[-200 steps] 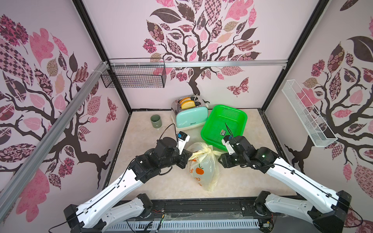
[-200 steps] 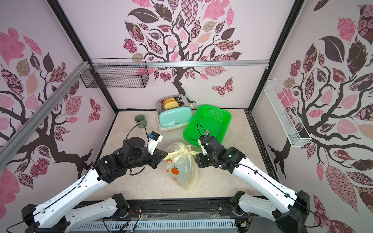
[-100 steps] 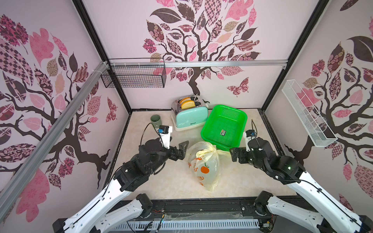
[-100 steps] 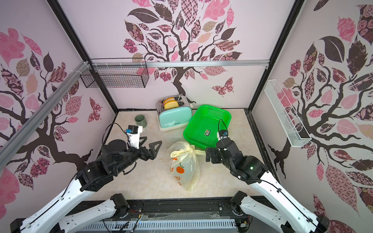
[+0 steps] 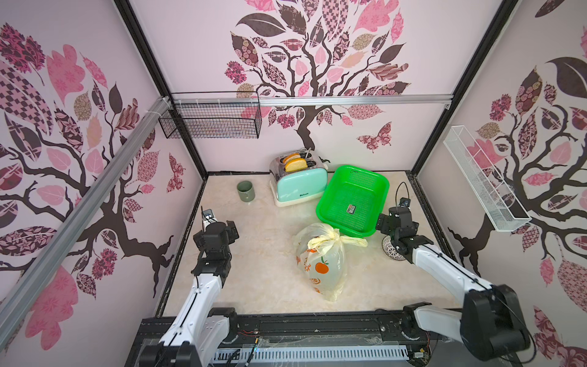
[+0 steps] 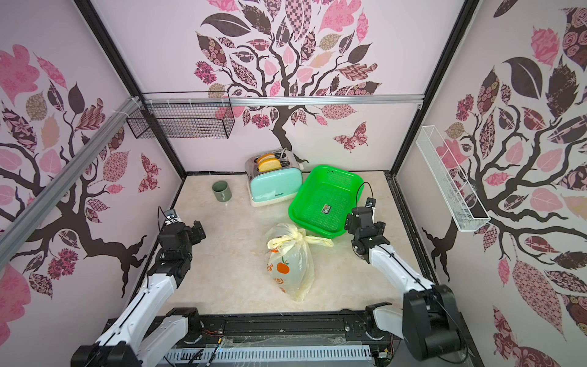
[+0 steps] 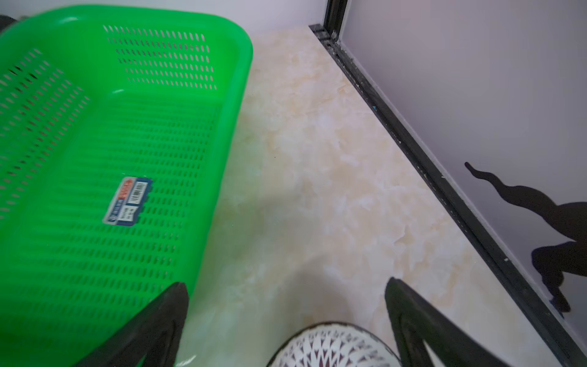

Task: Place the pineapple into a plastic bag & tie a knot
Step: Reset both arms

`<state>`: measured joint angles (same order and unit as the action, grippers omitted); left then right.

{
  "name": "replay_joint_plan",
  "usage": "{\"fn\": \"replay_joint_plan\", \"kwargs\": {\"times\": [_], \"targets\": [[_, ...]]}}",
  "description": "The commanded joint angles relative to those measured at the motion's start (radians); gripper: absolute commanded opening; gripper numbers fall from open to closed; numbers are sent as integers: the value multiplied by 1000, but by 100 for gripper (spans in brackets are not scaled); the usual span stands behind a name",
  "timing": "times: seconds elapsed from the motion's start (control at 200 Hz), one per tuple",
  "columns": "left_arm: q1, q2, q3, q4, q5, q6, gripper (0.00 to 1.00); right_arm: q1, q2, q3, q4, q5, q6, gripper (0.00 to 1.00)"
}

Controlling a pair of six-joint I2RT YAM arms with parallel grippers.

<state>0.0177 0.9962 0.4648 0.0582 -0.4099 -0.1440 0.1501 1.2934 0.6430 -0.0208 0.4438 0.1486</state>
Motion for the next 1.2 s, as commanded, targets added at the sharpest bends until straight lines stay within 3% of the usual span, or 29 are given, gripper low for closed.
{"fn": "replay_joint_plan", "kwargs": {"times": [0.0,0.05,0.17,0.235,0.335,0.425,0.465,0.515,0.6,0.94,1.195], "targets": [[40,134,-32,276,158,38,98,-48,109,-72,363,-75,-61,99],[41,208,-57,375,165,50,98,-65,157,-118,504,-116,-63,99],[73,355,-135,704,262,46,98,-77,166,-102,519,-203,-157,99],[91,390,-102,682,318,2,98,-105,185,-148,656,-247,-180,100],[90,503,-146,876,435,46,98,-141,247,-214,832,-309,-159,100],[90,590,-160,1014,414,30,98,-141,268,-241,893,-329,-165,100],[77,579,-132,950,405,45,98,-142,265,-241,884,-330,-163,100],[34,549,-92,808,309,62,98,-142,250,-230,837,-334,-162,100],[-36,579,-104,884,180,112,98,-142,257,-235,859,-331,-163,100],[7,573,-50,763,301,98,98,-142,253,-232,850,-332,-163,100],[4,564,-70,793,353,120,98,-140,251,-235,851,-331,-166,99]]}}
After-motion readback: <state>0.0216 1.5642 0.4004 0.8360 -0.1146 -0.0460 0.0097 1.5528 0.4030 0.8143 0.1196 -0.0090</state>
